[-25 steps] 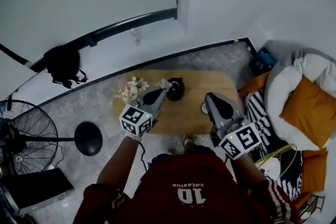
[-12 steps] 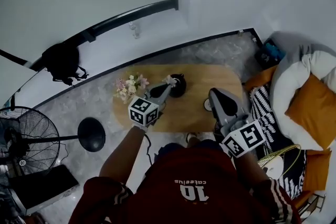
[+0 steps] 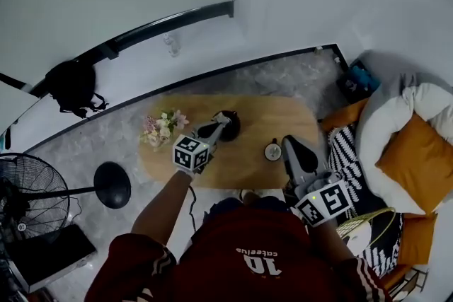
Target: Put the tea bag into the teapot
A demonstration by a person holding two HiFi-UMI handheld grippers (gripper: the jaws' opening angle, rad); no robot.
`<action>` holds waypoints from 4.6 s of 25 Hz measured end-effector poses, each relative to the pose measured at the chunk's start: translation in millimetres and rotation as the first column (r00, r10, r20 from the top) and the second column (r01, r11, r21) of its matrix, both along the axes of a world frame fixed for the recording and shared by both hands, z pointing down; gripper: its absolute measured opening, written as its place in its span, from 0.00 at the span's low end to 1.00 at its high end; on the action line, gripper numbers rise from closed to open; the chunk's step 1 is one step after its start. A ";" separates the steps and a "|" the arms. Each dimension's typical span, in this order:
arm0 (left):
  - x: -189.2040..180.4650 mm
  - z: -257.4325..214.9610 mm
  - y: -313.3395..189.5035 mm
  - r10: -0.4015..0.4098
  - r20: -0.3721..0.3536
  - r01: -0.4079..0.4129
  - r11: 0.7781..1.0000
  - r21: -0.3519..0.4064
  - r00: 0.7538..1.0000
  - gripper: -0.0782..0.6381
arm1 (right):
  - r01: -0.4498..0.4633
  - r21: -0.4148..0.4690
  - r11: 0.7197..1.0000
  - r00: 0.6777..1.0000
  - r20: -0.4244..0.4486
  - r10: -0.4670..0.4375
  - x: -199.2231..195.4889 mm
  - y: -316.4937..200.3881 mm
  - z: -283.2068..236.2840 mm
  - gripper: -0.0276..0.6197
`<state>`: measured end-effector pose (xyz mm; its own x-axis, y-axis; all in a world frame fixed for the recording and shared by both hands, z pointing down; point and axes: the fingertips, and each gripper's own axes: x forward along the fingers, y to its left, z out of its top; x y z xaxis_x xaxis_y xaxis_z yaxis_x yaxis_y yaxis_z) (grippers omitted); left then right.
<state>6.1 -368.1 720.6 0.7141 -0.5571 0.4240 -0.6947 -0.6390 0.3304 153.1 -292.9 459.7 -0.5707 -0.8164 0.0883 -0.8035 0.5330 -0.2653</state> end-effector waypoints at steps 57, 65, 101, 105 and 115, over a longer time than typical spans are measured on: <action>-32.1 -102.2 57.0 -0.144 -0.101 0.157 0.979 0.127 0.984 0.27 | 0.041 0.110 0.993 0.999 -0.003 -0.041 -34.5 69.3 -72.8 0.05; -52.9 -162.5 104.3 -0.143 -0.104 0.162 0.966 0.203 0.984 0.27 | 0.033 0.140 0.990 0.999 0.014 -0.036 -44.8 105.5 -90.8 0.05; -151.2 -373.0 259.4 -0.213 -0.144 0.257 0.806 0.533 0.966 0.27 | 0.058 0.214 0.975 0.998 -0.012 -0.057 -100.8 190.1 -124.1 0.05; -157.3 -374.2 262.9 -0.232 -0.154 0.278 0.805 0.524 0.960 0.23 | 0.052 0.215 0.975 0.999 -0.018 -0.049 -101.8 194.1 -128.2 0.05; -158.0 -380.0 271.1 -0.229 -0.186 0.294 0.790 0.537 0.956 0.17 | 0.030 0.213 0.977 0.999 -0.030 -0.024 -96.8 198.7 -128.7 0.05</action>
<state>-151.8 -97.0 340.7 0.5288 -0.8446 -0.0832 -0.8436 -0.5339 0.0572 56.4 -94.2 331.0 -0.5926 -0.8024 -0.0707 -0.7933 0.5966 -0.1212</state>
